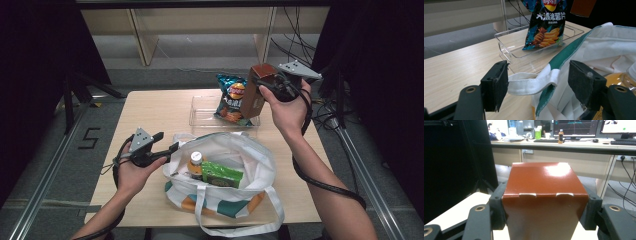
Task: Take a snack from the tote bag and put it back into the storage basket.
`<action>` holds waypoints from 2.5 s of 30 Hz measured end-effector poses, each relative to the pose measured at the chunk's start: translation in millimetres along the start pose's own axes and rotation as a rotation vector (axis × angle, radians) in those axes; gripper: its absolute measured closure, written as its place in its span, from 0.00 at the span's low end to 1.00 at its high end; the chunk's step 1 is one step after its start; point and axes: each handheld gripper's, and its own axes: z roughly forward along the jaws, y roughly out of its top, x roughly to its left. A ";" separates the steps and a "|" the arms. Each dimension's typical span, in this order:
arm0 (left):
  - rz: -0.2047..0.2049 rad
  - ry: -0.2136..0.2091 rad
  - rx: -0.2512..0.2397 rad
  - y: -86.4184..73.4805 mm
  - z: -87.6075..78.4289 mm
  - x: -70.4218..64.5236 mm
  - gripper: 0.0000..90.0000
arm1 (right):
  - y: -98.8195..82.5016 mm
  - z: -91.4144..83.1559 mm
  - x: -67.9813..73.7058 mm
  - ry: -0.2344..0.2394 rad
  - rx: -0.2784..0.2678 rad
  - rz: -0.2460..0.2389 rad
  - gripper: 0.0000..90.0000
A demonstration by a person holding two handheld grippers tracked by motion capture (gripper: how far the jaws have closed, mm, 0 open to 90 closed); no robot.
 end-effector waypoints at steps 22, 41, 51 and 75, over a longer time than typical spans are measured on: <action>0.001 -0.002 -0.001 -0.1 0.0 0.2 0.36 | -11.2 17.3 -1.2 -0.019 0.026 0.018 0.44; -0.016 -0.007 -0.012 -0.2 -0.2 -0.5 0.36 | -19.8 30.7 -4.3 -0.041 0.046 0.022 0.44; 0.002 -0.003 -0.006 0.1 -0.2 0.1 0.36 | -24.2 33.0 -8.0 -0.054 0.065 0.052 0.44; 0.004 -0.001 -0.005 0.3 -0.6 0.3 0.36 | -37.1 41.6 -15.6 -0.074 0.086 0.056 0.44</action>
